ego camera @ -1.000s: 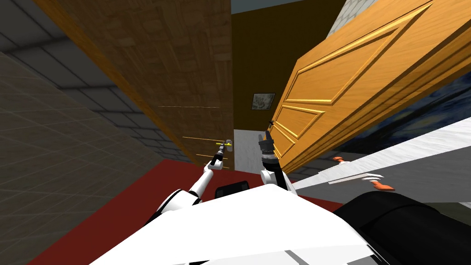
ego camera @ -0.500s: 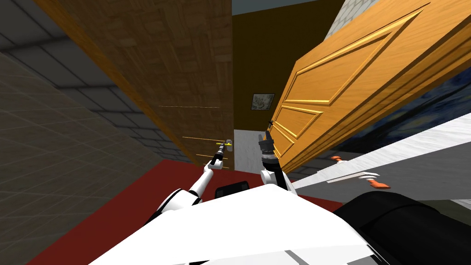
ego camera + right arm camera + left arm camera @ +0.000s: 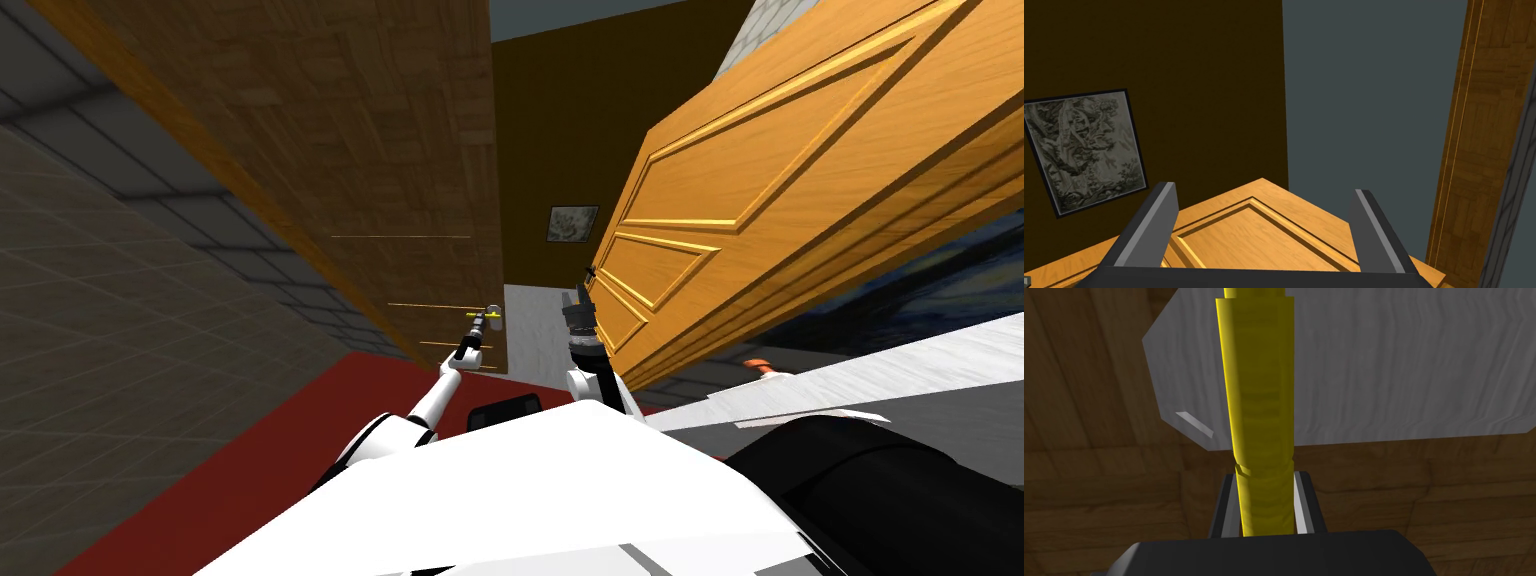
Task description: Push the door open
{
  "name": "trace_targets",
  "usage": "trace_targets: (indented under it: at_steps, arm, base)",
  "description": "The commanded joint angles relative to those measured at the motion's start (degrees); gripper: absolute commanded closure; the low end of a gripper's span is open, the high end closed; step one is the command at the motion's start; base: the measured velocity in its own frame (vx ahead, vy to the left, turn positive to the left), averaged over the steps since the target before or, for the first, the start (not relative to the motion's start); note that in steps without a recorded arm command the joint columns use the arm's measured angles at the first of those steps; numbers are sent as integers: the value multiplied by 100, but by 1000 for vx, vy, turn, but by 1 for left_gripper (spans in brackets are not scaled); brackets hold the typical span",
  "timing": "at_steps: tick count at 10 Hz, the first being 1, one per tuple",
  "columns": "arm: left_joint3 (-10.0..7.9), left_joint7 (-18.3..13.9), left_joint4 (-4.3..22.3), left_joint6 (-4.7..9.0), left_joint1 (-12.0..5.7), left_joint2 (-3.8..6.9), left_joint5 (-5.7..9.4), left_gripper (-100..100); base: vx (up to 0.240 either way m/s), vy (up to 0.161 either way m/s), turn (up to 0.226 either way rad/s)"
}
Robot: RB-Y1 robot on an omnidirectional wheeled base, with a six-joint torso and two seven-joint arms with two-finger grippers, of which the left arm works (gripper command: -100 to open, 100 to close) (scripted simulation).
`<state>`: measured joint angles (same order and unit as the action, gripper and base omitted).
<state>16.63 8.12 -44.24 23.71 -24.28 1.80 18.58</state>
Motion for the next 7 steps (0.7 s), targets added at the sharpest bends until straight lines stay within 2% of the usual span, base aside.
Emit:
trace_targets:
  at_steps: [1, 4, 7]
  arm:
    - [-144, 1, -2, 55, -66, 145, 35, 100]
    - [-379, 53, 49, 72, -70, 252, 89, 100]
    - [-551, 91, 86, 85, -73, 315, 129, 100]
  base:
    - [169, -133, 36]
    - [194, -188, 87]
    - [140, -142, 65]
